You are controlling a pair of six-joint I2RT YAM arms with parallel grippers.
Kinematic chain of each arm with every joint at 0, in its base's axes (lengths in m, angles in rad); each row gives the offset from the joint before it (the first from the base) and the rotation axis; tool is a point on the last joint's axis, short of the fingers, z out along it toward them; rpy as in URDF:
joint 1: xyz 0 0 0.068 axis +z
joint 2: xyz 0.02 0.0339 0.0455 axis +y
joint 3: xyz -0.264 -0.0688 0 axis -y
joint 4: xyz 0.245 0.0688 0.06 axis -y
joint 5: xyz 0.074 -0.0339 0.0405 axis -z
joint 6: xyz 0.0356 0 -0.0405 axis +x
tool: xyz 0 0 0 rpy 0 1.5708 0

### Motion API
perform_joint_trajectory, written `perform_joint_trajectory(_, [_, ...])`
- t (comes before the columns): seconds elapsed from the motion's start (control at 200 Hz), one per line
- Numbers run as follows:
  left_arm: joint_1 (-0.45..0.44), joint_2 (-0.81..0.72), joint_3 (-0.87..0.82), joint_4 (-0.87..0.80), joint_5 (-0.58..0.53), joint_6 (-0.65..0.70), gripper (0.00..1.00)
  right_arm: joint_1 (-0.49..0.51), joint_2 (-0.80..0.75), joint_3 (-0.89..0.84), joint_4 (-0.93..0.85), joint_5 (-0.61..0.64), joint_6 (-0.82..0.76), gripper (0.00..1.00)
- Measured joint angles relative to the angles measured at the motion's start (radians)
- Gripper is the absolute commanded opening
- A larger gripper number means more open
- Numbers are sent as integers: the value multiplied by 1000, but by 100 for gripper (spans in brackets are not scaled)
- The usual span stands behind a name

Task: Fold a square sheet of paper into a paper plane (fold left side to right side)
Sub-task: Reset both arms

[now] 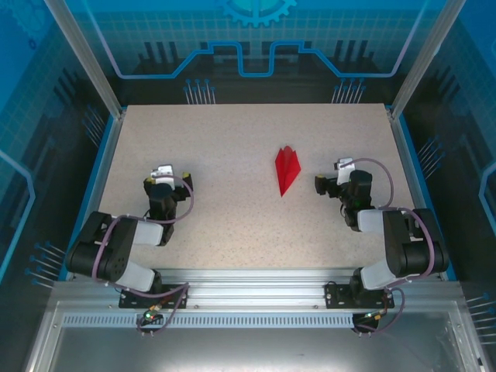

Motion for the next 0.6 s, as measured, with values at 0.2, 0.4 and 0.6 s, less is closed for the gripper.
perform_joint_trajectory(0.2, [47,20,72,-107,65,-15,99,3,0,0,1,1,-4,99])
perform_joint_trajectory(0.4, [83,20,97,-139,100,-34,98,5,0,0,1,3,-8,99])
perform_joint_trajectory(0.6, [83,20,97,-154,109,-34,98,5,0,0,1,4,-8,99])
